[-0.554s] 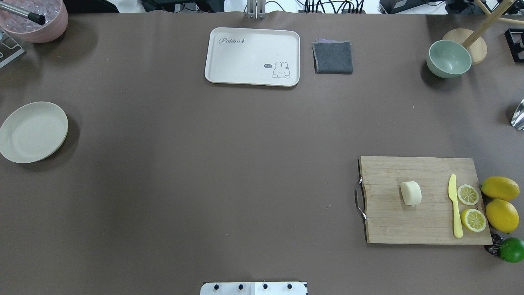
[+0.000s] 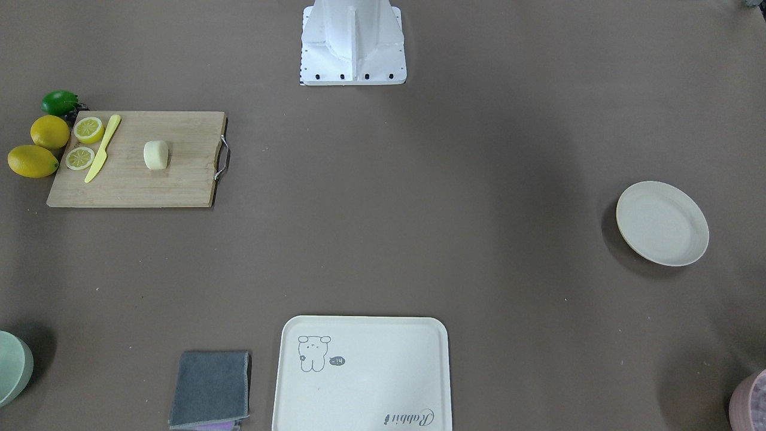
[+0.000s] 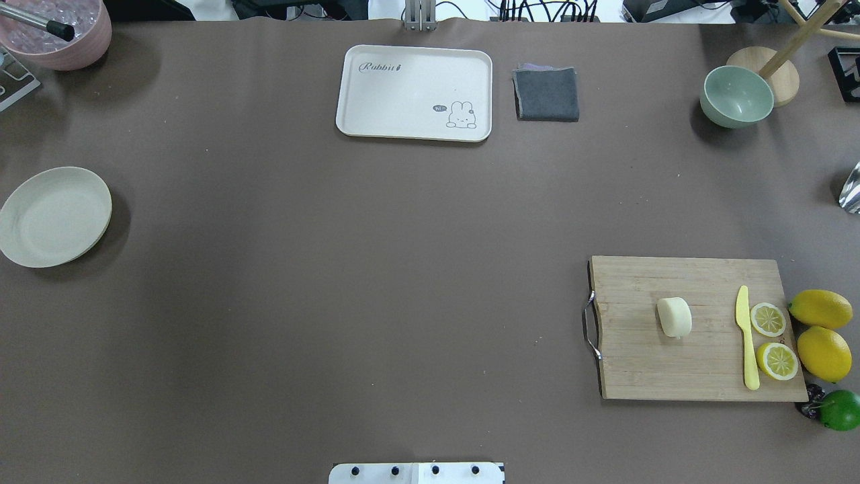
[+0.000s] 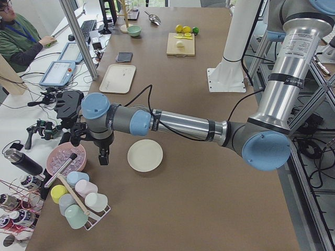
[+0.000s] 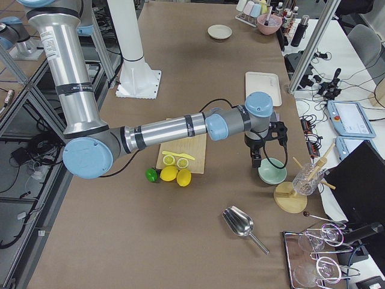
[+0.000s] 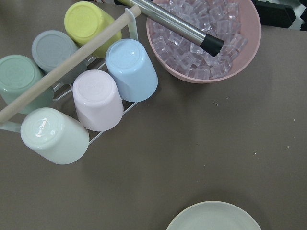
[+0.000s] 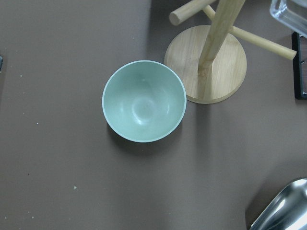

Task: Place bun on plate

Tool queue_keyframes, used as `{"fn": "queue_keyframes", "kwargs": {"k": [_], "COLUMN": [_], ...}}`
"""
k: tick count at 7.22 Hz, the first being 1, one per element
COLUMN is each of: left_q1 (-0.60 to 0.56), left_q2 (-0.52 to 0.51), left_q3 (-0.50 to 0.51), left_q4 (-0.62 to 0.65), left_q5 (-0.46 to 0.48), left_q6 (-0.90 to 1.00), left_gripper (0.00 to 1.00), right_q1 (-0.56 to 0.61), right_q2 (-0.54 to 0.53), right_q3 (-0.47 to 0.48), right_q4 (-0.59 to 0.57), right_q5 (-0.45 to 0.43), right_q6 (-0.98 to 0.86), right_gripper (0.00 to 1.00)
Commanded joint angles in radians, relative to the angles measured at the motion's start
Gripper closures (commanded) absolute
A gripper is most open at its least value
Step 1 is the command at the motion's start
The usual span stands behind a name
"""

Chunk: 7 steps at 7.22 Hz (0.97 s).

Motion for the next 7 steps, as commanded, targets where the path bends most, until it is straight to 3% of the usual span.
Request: {"fn": "queue_keyframes", "kwargs": {"k": [1,7], "left_q1": [-0.005,-0.002], "left_q2": [0.033,0.065], "left_q3": [-0.001,-0.051], "left_q4": [-0.018,-0.029], "left_q5": [-0.001,-0.002], "left_q6": [0.005,0.005], "left_gripper": [0.02,0.02], "right_q1": [0.001,0.001], "right_q2": [0.006,0.003], "right_q3": [0.004,0.021], "right_q4": [0.0,0.0], "right_q5": [0.003,0.004], "right_q6": [0.0,0.001], "right_gripper": [0.0,0.0]}}
